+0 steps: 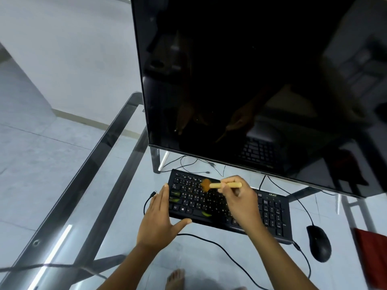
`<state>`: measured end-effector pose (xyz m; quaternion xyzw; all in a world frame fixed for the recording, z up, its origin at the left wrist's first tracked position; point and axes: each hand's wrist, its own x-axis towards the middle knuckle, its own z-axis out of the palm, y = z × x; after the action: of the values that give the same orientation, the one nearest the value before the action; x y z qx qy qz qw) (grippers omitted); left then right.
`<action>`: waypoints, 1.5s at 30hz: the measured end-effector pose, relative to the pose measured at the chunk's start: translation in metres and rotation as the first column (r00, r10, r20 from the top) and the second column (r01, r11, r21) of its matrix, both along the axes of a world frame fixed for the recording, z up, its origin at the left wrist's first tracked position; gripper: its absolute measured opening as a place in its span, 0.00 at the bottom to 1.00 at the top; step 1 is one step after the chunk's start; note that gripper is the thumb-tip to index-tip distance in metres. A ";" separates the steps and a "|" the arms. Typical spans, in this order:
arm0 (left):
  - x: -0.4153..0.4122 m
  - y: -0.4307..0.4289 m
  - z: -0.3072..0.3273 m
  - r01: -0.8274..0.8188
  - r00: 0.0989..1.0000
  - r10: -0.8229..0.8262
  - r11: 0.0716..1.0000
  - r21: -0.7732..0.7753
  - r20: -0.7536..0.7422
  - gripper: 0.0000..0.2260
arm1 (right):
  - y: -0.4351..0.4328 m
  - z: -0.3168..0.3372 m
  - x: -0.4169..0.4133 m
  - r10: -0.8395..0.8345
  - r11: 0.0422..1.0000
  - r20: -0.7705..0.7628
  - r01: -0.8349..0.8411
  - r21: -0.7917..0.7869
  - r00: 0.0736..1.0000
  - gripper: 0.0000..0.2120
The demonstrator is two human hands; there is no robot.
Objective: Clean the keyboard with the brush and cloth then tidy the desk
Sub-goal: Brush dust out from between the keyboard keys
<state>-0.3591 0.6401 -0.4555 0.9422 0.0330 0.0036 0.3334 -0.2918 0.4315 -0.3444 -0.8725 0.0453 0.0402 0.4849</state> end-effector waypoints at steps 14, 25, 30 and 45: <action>0.000 -0.001 0.003 0.000 1.000 0.000 1.000 0.024 -0.017 0.50 | 0.007 -0.006 -0.016 0.097 0.994 0.181 -0.087 -0.064 0.979 0.08; -0.003 0.001 0.007 0.020 0.999 -0.019 0.998 0.058 -0.031 0.50 | -0.019 0.008 -0.015 0.091 0.995 -0.157 -0.084 0.047 0.983 0.06; -0.003 -0.002 0.008 0.029 0.999 -0.027 0.997 0.067 -0.039 0.50 | -0.044 -0.002 -0.027 -0.092 0.995 0.007 0.092 -0.048 0.996 0.08; 0.014 -0.036 0.032 0.230 0.959 -0.263 0.940 0.251 0.104 0.46 | -0.071 0.007 -0.039 -0.125 0.992 -0.096 0.121 -0.048 0.988 0.07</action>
<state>-0.3450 0.6039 -0.4235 0.9693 -0.1089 0.0297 0.2183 -0.3308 0.3601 -0.3373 -0.8749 0.1238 0.0525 0.4653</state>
